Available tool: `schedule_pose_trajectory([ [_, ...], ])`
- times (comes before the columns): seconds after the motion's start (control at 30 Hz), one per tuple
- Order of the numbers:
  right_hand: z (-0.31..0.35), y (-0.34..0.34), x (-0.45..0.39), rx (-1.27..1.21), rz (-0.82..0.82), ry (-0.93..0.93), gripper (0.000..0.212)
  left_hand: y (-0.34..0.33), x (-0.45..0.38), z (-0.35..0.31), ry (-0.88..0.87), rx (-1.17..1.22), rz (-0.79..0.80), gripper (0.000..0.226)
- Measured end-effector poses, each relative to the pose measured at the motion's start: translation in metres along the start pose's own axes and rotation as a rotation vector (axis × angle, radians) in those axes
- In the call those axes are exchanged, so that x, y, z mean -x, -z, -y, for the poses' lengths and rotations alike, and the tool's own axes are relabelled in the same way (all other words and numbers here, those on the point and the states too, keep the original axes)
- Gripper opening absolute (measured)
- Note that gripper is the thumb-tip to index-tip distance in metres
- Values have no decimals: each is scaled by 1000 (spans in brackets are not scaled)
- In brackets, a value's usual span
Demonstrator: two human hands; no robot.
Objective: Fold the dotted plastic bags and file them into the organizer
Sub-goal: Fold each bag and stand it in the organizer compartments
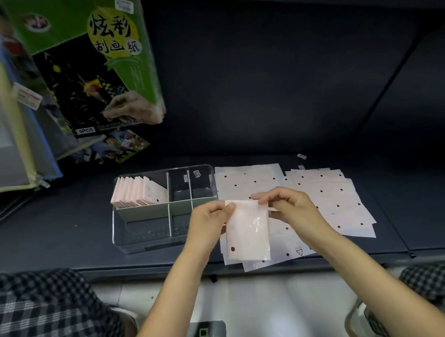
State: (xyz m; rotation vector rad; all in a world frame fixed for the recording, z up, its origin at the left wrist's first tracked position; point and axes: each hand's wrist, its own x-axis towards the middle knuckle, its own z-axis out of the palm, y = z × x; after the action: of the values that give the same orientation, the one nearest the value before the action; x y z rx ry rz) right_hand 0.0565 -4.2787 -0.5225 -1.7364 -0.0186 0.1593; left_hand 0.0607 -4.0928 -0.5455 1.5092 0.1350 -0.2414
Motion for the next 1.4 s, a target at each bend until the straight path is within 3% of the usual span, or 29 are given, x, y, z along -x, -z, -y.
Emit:
schedule_pose_trajectory([
  [0.13,7,-12,-11,280,146,52,22,13,-7,-4,-153,-243,60,14],
  [0.23,7,-23,-27,506,282,50,18,27,-16,-5,-181,-266,124,4],
  [0.37,6,-34,-56,358,143,-40,11,63,-39,3,-57,-349,181,18],
  [0.5,6,-61,-94,380,112,-99,11,100,-65,12,-63,-442,-1,10],
  [0.6,5,-91,-128,362,49,-109,10,128,-87,20,-99,-875,-284,23],
  [0.73,2,-135,-166,334,-12,-89,15,149,-105,32,1,-1170,-397,32],
  [0.97,-15,-182,-197,742,-51,58,8,151,-114,50,42,-1271,-463,31],
  [1.1,-22,-201,-199,889,-28,101,8,147,-112,55,-32,-1192,-526,28],
  [1.23,-27,-223,-203,965,27,30,10,144,-105,59,-156,-1112,-633,19],
  [1.4,-34,-236,-204,804,131,-152,40,146,-102,66,-200,-976,-685,20],
])
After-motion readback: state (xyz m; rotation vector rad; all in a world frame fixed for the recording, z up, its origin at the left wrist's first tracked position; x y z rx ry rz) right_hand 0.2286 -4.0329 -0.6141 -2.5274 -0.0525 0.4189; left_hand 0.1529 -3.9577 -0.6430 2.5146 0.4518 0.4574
